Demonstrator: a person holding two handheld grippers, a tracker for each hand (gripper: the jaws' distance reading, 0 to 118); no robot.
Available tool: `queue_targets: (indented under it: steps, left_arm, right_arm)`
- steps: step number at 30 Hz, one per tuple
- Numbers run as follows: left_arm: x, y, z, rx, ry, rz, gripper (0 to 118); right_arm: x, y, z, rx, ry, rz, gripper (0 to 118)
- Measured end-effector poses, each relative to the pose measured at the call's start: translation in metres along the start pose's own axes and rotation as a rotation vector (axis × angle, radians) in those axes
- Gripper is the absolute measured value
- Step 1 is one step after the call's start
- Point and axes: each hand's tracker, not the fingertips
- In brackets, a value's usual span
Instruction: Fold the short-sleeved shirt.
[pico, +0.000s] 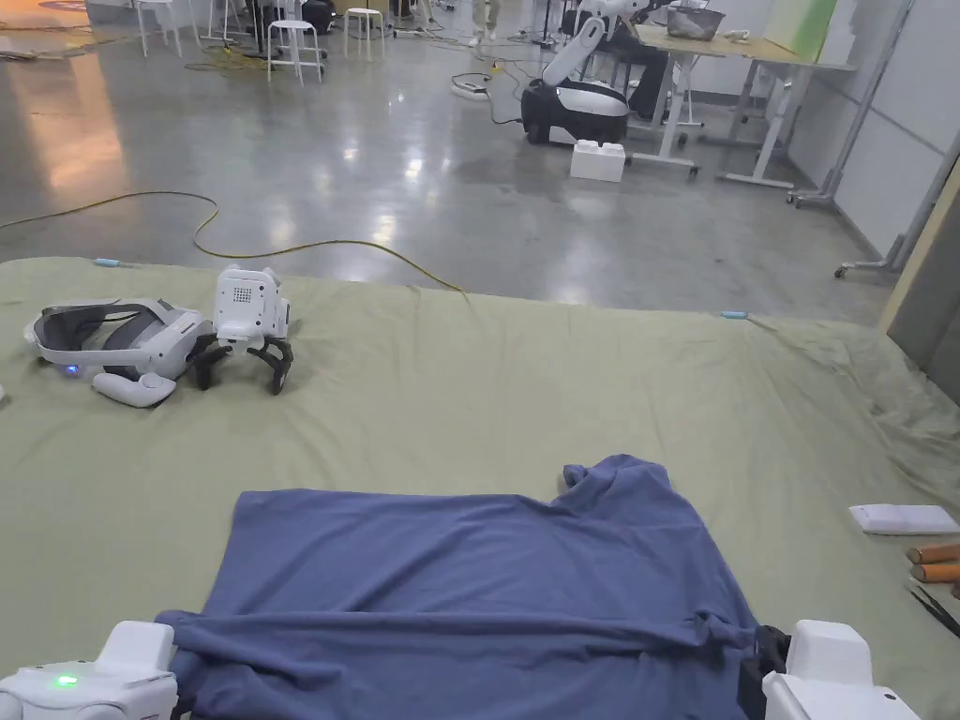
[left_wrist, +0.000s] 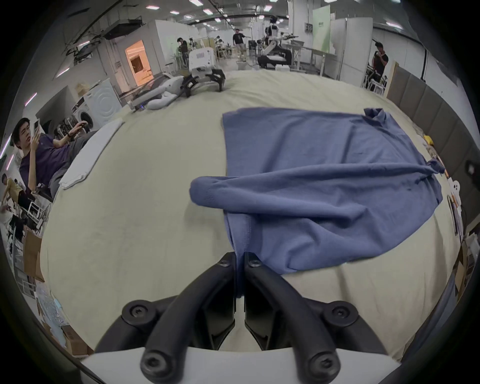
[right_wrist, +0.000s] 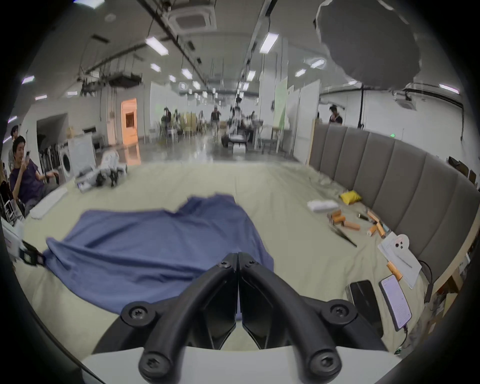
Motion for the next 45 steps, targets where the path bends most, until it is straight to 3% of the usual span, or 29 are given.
queue_targets:
  steps: [2, 3, 4, 5, 6, 9, 12, 14, 16, 18, 26, 31, 34, 39, 45]
  left_arm:
    - [-0.005, 0.003, 0.004, 0.015, 0.005, 0.006, 1]
    - [-0.008, 0.003, 0.006, 0.023, 0.002, 0.004, 1]
    - [-0.011, 0.004, 0.009, 0.036, -0.008, 0.007, 1]
    - [-0.012, 0.007, 0.006, 0.043, -0.013, 0.017, 1]
    - [-0.013, 0.008, 0.006, 0.044, -0.012, 0.019, 1]
    - [-0.014, 0.009, 0.002, 0.043, -0.017, 0.031, 1]
    - [-0.012, 0.01, -0.004, 0.04, -0.011, 0.036, 1]
    - [-0.008, 0.007, -0.005, 0.039, -0.006, 0.038, 1]
    - [-0.008, 0.006, -0.006, 0.043, -0.004, 0.041, 1]
    - [-0.007, 0.004, 0.0, 0.06, -0.006, 0.042, 1]
    - [-0.015, 0.018, 0.047, 0.163, -0.035, -0.006, 1]
    - [-0.036, 0.014, 0.074, 0.189, -0.03, -0.013, 1]
    - [-0.049, -0.004, 0.079, 0.157, -0.058, -0.01, 1]
    - [-0.048, -0.061, 0.07, 0.022, -0.065, -0.057, 0]
    - [-0.045, -0.115, 0.04, -0.076, -0.063, -0.005, 0]
  right_arm:
    - [0.013, -0.007, -0.029, -0.126, 0.009, 0.014, 8]
    - [0.019, -0.011, -0.04, -0.155, 0.014, -0.001, 19]
    - [0.026, -0.015, -0.053, -0.228, 0.021, 0.002, 42]
    - [0.032, -0.018, -0.066, -0.292, 0.022, -0.026, 53]
    - [0.035, -0.022, -0.075, -0.31, 0.023, -0.034, 57]
    - [0.044, -0.033, -0.105, -0.422, 0.078, -0.069, 57]
    - [0.044, -0.042, -0.122, -0.464, 0.095, -0.062, 46]
    - [0.04, -0.038, -0.12, -0.45, 0.126, -0.035, 4]
    - [0.03, -0.034, -0.113, -0.443, 0.152, -0.009, 4]
    - [0.023, -0.03, -0.109, -0.459, 0.119, 0.091, 4]
    - [0.036, 0.019, -0.04, -0.327, 0.111, 0.042, 3]
    - [0.039, 0.034, 0.013, -0.29, 0.091, 0.112, 3]
    - [0.04, 0.018, 0.036, -0.315, 0.11, 0.122, 3]
    - [0.026, -0.038, 0.061, -0.426, 0.088, 0.205, 3]
    - [0.016, -0.102, 0.062, -0.518, 0.067, 0.189, 3]
